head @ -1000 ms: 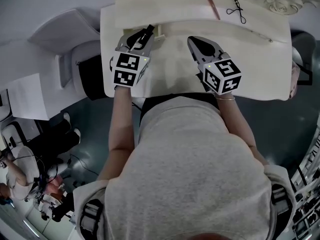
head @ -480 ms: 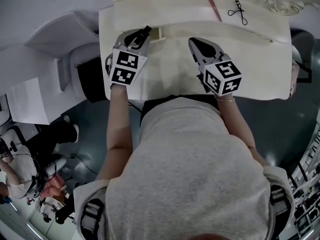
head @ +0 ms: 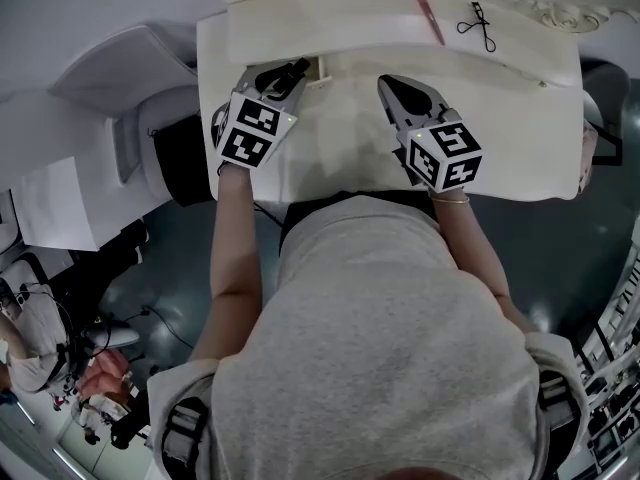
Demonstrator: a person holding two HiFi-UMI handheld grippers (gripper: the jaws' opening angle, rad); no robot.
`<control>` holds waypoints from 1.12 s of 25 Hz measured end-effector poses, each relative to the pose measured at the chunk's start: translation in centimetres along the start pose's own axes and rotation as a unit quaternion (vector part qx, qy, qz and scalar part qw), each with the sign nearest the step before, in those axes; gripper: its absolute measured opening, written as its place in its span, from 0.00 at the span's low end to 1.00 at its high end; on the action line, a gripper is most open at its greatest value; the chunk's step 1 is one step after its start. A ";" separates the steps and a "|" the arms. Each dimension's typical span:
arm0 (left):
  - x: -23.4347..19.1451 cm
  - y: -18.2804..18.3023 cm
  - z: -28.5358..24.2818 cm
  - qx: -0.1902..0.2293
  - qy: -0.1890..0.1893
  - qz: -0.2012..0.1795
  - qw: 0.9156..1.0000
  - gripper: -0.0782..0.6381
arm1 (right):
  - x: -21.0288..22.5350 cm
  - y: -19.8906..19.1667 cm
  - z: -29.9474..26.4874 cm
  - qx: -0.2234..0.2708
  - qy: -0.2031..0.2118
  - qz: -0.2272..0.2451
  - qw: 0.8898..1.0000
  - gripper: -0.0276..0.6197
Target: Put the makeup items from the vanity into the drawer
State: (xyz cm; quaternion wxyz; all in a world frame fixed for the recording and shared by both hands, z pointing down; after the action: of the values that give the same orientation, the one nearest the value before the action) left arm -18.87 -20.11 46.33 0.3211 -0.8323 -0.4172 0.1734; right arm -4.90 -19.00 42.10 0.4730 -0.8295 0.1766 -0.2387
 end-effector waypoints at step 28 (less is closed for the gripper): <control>-1.1 -0.3 -0.5 0.045 0.020 0.160 0.986 0.26 | -0.4 0.2 -0.2 0.005 0.011 -0.002 1.000 0.05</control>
State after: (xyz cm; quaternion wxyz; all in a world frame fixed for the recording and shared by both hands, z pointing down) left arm -19.39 -21.06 46.98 0.3347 -0.8764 -0.2639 0.2242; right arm -5.34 -19.01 41.94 0.4746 -0.8250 0.1786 -0.2495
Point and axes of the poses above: the fingertips, and each gripper's own axes: z backward along the fingers, x to its right, y out of its top, the point moved 1 cm from there along z, backward along the fingers, and after that the axes turned 9 degrees about -y, right-handed, at the moved point
